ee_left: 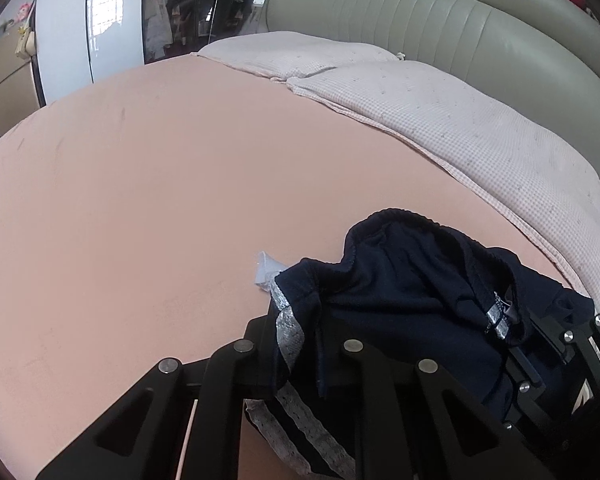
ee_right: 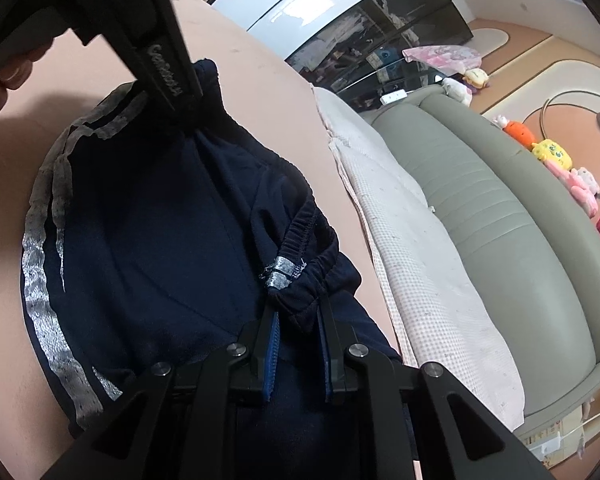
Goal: Fold clothes
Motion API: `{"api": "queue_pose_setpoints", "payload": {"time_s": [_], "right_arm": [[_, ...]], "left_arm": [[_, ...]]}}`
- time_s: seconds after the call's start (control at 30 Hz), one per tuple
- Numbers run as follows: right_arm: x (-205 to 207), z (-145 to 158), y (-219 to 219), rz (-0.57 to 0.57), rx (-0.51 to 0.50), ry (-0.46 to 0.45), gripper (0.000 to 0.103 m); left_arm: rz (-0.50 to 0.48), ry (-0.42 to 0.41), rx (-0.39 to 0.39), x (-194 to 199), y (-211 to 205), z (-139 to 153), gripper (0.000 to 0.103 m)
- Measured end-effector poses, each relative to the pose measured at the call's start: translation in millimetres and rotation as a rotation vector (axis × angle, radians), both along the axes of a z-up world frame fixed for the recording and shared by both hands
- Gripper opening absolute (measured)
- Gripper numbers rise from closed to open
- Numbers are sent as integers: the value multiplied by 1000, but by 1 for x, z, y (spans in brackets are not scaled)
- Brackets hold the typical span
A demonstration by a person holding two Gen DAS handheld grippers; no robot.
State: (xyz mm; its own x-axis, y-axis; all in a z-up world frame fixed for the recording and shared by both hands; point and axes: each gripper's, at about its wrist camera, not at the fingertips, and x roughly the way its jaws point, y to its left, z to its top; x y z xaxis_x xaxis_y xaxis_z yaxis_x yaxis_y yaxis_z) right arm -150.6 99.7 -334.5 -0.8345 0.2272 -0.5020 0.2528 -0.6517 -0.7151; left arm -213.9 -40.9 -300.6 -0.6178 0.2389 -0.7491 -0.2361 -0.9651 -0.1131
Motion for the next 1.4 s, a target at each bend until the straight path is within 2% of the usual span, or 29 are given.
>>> {"api": "queue_pose_setpoints", "payload": {"time_s": [0.33, 0.5, 0.67, 1.03, 1.4], "right_arm": [[8, 14, -7, 32, -16, 2, 14], [12, 30, -10, 36, -74, 13, 14], [15, 50, -8, 34, -169, 7, 14], [17, 72, -20, 73, -208, 25, 14], [22, 86, -35, 131, -283, 3, 14]], "left_arm": [[26, 24, 58, 13, -18, 18, 10], [35, 91, 34, 27, -24, 34, 10], [29, 133, 70, 41, -34, 52, 10], [85, 141, 141, 61, -66, 68, 10], [161, 128, 137, 80, -93, 72, 10]]}}
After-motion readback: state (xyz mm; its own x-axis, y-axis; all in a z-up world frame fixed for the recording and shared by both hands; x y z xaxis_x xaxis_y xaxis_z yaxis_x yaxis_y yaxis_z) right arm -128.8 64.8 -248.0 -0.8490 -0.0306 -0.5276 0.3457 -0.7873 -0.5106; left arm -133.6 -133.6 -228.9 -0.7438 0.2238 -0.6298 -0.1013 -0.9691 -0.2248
